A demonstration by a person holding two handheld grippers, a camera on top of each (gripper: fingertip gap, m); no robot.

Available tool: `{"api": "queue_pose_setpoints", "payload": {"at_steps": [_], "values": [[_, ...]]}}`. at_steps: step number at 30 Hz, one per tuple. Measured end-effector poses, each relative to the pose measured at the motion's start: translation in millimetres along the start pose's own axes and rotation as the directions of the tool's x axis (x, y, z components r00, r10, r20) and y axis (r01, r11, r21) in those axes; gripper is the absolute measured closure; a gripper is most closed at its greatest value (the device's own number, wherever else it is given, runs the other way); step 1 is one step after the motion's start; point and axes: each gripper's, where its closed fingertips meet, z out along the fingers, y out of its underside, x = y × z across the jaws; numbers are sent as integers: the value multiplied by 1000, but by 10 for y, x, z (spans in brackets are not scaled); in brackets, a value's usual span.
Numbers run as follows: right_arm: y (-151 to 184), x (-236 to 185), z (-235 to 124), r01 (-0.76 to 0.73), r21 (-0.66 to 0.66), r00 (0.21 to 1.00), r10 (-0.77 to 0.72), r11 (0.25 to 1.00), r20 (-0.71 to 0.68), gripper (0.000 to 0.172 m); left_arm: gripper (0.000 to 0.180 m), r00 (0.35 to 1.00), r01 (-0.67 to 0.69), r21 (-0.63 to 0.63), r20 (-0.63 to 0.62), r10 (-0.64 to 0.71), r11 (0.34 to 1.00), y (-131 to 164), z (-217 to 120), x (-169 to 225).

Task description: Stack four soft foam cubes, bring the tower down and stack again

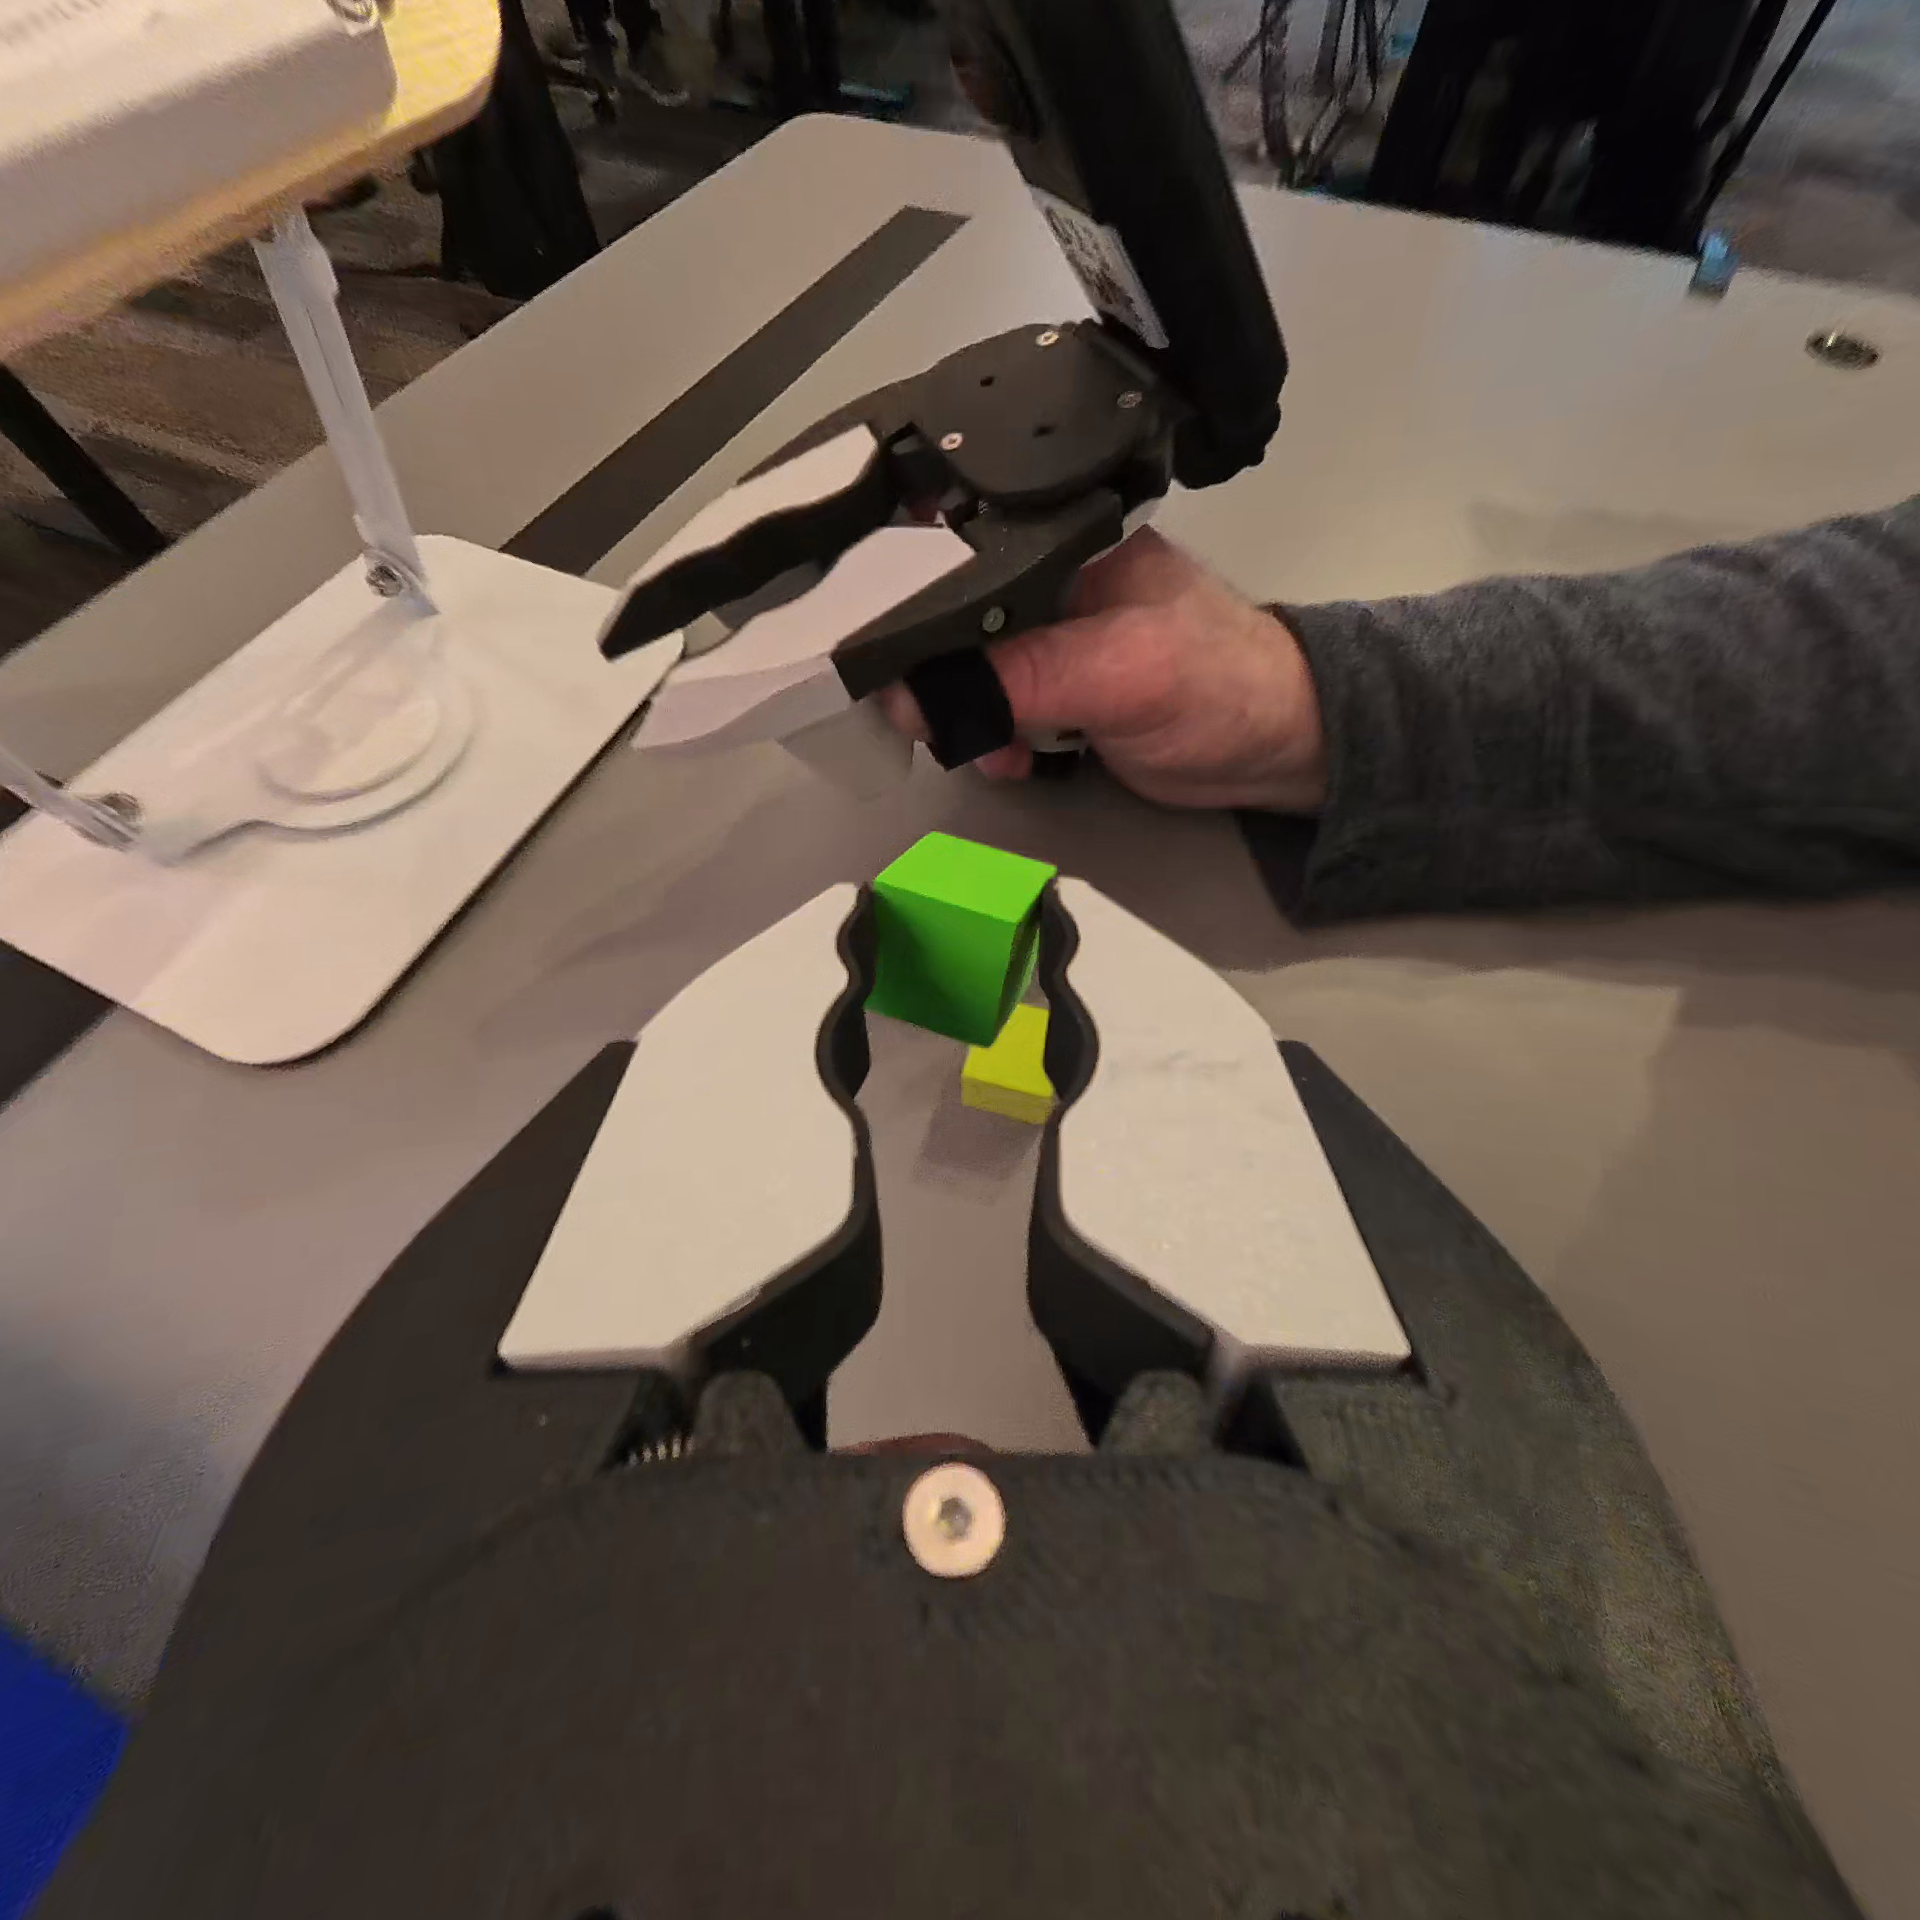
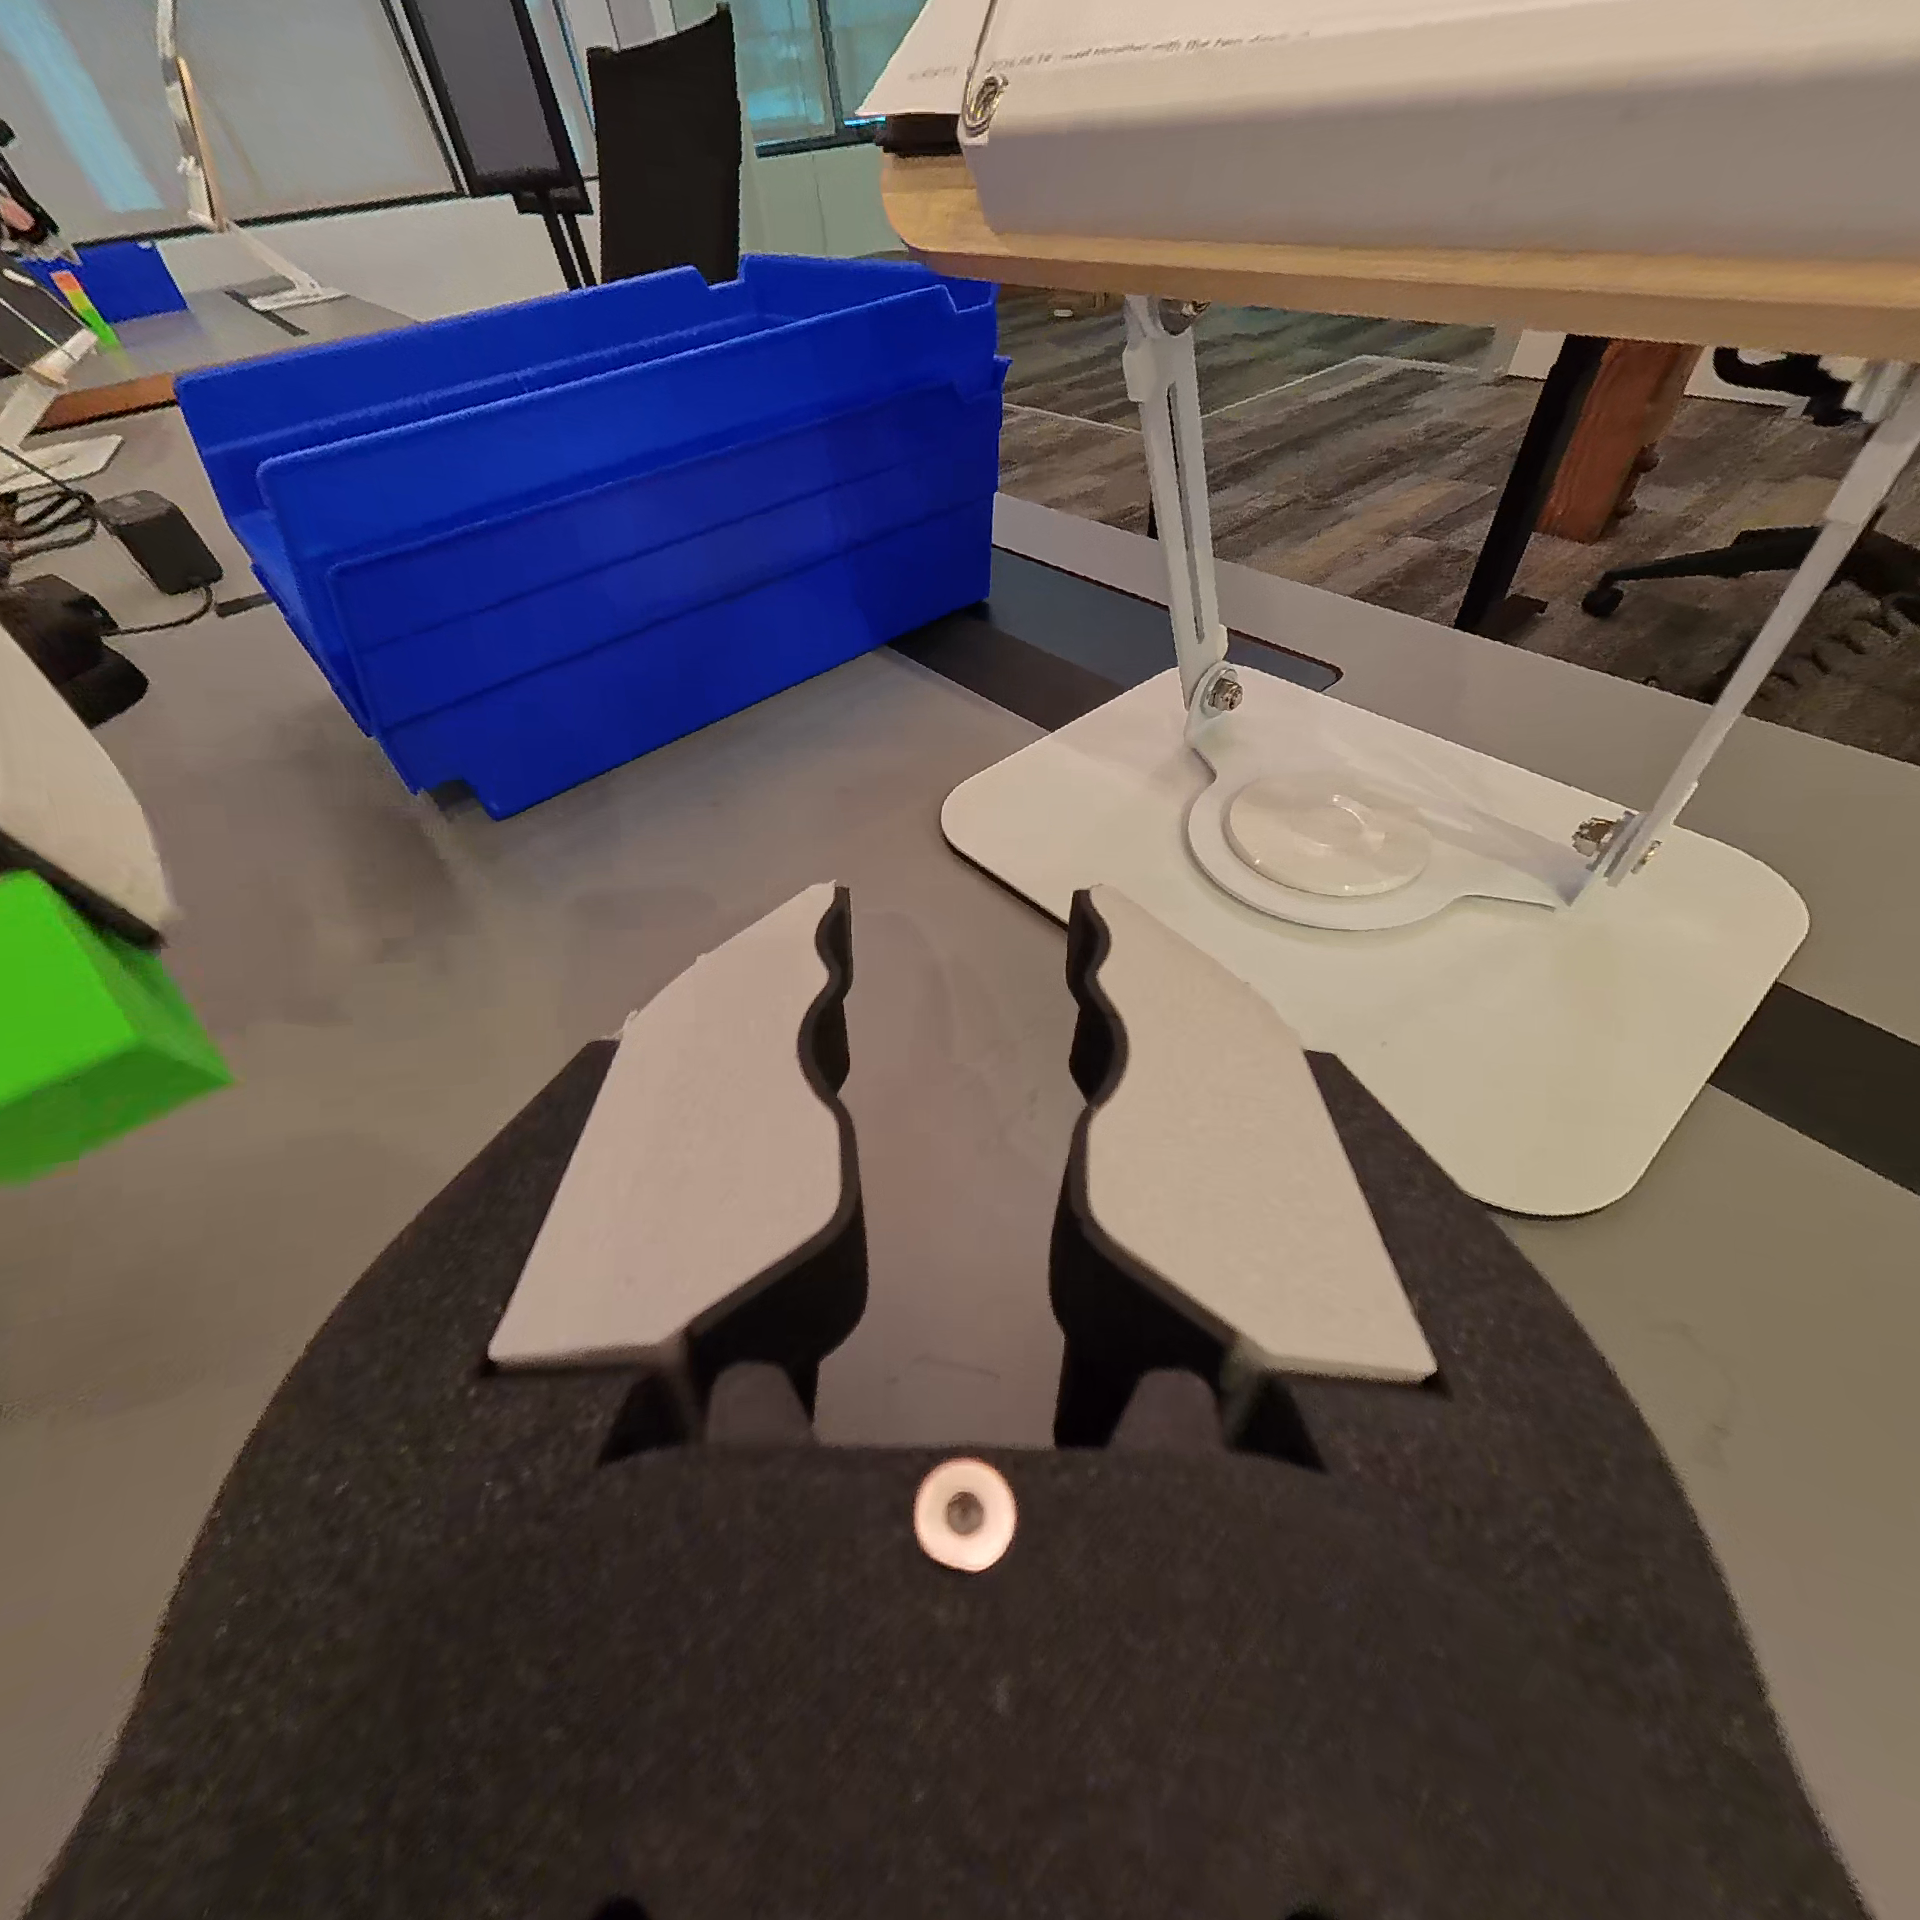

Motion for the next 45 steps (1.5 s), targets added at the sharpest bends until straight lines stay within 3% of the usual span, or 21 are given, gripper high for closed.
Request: {"api": "queue_pose_setpoints", "payload": {"at_steps": [6,9,27,30,32,36,41,45], "values": [[6,-9,4,9,-5,1000,-9,1000,0,133,151,999,51,1,14,-51,999,241,220,81],[14,-16,9,17,-11,1000,-17,1000,-1,133,151,996,24,-40,83,-21,999,357,183,-29],[68,-99,48,59,-49,998,-58,997,30,133,151,997,41,-198,66,-28,979,918,213,-67],[118,-174,78,82,-84,994,-76,993,78,133,150,996,78,-224,55,-67,971,982,177,-73],[131,-216,82,100,-90,991,-91,991,98,135,138,996,84,-289,51,-72,954,1098,158,-74],[152,-421,68,145,-85,967,-122,986,225,135,129,998,66,-276,16,-65,959,1094,121,-8],[390,-929,9,318,-141,847,-214,938,486,136,126,998,61,-250,-11,-66,966,1108,31,-55],[573,-1200,-25,433,-204,773,-246,878,585,138,125,992,110,-213,-39,-121,971,1083,-29,-85]]}}
